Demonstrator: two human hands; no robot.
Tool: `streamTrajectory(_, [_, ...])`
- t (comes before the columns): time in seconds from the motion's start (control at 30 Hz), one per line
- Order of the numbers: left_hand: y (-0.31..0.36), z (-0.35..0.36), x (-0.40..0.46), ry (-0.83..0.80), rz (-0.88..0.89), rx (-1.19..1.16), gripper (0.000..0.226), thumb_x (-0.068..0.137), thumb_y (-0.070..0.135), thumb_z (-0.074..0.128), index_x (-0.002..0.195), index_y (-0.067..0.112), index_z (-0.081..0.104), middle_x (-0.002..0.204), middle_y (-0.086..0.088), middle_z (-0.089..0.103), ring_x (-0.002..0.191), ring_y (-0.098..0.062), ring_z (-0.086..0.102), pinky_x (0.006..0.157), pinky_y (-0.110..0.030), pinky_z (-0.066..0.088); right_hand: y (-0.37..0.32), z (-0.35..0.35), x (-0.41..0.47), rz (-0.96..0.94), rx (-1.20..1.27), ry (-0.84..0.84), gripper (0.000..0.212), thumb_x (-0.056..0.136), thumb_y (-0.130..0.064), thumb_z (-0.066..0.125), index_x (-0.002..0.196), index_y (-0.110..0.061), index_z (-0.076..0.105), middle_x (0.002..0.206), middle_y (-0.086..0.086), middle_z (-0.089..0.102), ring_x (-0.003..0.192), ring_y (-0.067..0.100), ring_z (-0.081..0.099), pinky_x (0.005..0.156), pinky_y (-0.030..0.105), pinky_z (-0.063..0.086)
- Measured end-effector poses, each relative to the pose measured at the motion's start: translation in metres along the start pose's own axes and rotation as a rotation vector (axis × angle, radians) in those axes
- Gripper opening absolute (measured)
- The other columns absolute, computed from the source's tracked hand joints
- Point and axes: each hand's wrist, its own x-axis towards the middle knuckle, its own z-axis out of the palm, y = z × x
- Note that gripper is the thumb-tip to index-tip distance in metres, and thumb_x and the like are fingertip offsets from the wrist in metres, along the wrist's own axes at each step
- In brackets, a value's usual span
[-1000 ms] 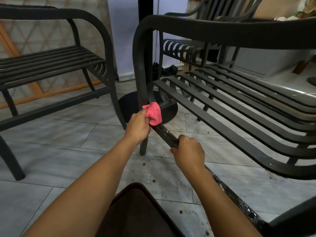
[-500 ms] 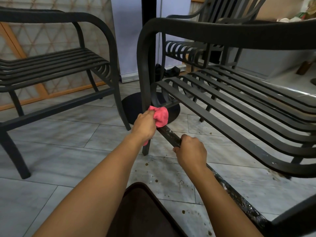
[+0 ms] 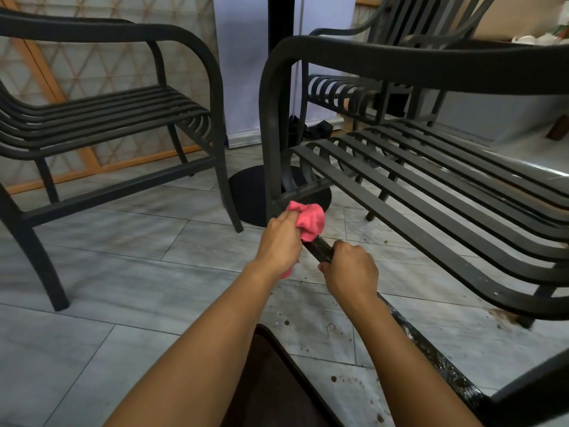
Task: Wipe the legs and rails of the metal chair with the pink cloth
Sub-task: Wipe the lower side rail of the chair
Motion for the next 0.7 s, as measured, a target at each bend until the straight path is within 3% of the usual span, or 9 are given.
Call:
streamTrajectory(0.2, [0.005,0.005,-0.009,0.013,-0.005,-0.014,0.034,0.098,0.012,0.035,0.128,0.018,0.051,0.125,-0.002,0.056,0.107,-0.023,0.055,0.096,-0.042,0.047,0.000,0.000,0.000,0.006,0.000,-0.002,0.026,0.085,-0.027,0.063,0.104,-0.010,0.058,0.095,0.009,0.064,0.085,0.026,0.059,0.062,0.029,0.039])
streamTrajectory(0.4, [0.009,-0.007,-0.012,0.040,0.003,-0.119,0.032,0.098,0.007,0.033,0.115,0.014,0.059,0.111,-0.004,0.063,0.096,-0.017,0.059,0.082,-0.029,0.047,0.000,-0.002,0.000,0.003,0.002,-0.010,0.026,0.085,-0.026,0.063,0.104,-0.009,0.058,0.095,0.009,0.064,0.084,0.026,0.058,0.061,0.029,0.038])
streamTrajectory(0.57, [0.011,-0.020,0.008,0.085,-0.003,-0.064,0.033,0.100,0.009,0.032,0.125,0.014,0.053,0.118,-0.007,0.060,0.101,-0.021,0.060,0.090,-0.034,0.048,0.000,-0.001,-0.001,-0.008,0.019,0.001,0.025,0.085,-0.024,0.062,0.104,-0.009,0.059,0.096,0.009,0.064,0.086,0.027,0.058,0.062,0.029,0.038])
streamTrajectory(0.7, [0.009,-0.021,0.028,0.026,-0.014,-0.006,0.030,0.100,0.014,0.033,0.123,0.015,0.052,0.110,-0.008,0.063,0.100,-0.024,0.061,0.090,-0.038,0.048,0.000,-0.001,0.000,-0.006,0.023,-0.005,0.024,0.086,-0.024,0.062,0.104,-0.010,0.058,0.097,0.009,0.064,0.087,0.026,0.058,0.062,0.029,0.038])
